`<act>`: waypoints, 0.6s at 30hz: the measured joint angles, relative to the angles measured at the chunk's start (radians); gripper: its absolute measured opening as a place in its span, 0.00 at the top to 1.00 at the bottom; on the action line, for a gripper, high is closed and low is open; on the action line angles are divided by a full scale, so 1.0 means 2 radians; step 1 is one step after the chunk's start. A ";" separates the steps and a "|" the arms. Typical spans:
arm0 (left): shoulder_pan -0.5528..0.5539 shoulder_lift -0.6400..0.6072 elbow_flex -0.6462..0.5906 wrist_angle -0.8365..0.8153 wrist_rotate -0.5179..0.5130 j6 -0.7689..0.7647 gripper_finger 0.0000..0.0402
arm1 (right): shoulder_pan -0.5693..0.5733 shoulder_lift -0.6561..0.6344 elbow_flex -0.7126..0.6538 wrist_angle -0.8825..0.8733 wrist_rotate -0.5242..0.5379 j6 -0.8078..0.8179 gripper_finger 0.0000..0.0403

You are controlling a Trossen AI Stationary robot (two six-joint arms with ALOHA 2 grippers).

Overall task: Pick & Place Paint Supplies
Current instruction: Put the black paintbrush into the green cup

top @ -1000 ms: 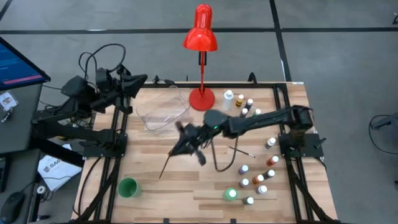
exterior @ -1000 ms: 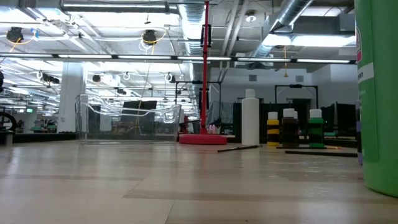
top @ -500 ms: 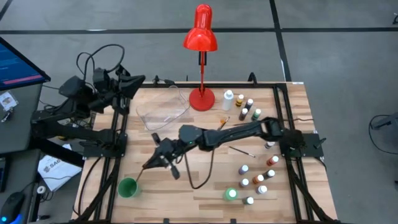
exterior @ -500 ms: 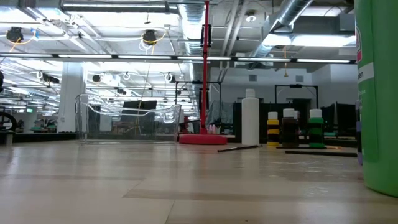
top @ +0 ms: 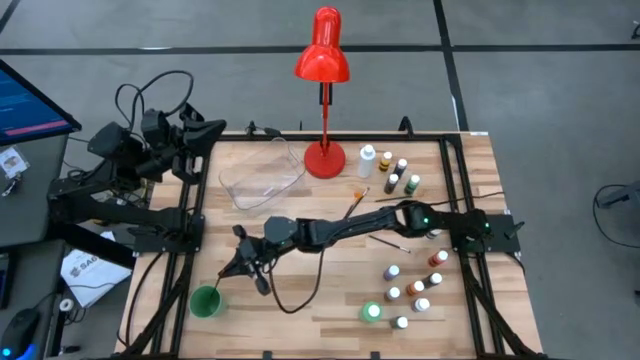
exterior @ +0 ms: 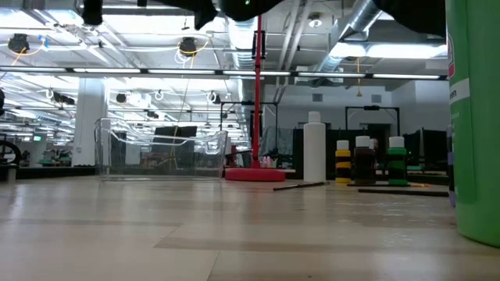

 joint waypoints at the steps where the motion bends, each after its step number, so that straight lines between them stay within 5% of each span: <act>1: 0.000 0.000 0.000 0.000 0.000 0.000 1.00 | 0.000 0.000 0.000 -0.004 0.002 0.000 1.00; 18: 0.000 0.000 0.000 0.000 0.000 0.000 1.00 | 0.006 -0.002 0.001 -0.025 0.012 -0.029 0.87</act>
